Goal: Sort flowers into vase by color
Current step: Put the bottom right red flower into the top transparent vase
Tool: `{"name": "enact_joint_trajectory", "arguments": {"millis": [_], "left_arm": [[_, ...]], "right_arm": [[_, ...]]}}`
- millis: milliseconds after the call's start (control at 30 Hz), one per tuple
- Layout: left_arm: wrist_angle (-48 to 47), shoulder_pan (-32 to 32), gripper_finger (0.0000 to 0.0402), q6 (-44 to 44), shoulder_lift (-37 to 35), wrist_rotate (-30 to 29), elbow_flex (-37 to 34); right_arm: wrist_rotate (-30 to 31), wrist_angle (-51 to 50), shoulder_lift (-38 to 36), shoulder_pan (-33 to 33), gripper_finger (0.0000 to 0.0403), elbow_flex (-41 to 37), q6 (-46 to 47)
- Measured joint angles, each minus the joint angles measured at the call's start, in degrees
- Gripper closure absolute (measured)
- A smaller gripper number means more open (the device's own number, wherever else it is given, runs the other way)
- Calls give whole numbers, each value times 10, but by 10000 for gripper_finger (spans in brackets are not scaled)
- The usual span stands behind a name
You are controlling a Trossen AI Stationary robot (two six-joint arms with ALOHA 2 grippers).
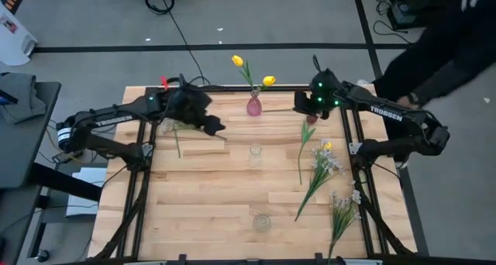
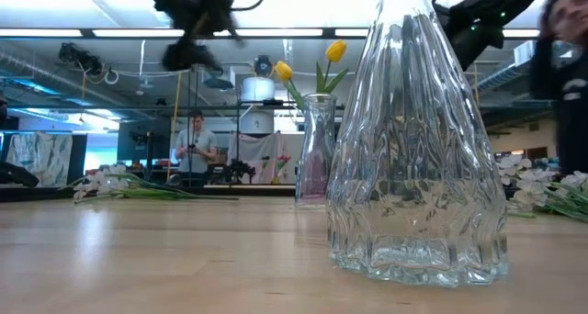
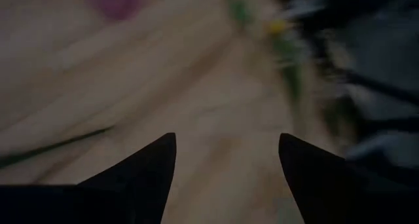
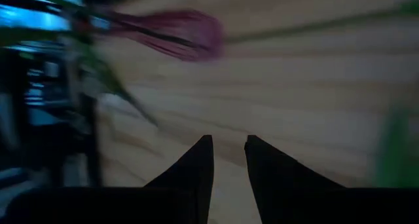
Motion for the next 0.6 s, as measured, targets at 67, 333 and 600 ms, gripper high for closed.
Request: {"name": "enact_joint_trajectory", "arguments": {"millis": [67,333,600], "left_arm": [[-88,0,127,3,-20,-74,0],[-180,-7,127,136,-141,-161,0],[-78,-11,127,197,-278,-187,-63]], "right_arm": [[8,39,0,6,300,0,12],[24,94,-5,16,300,0,-25],[19,147,-70,42,300,0,-96]]}}
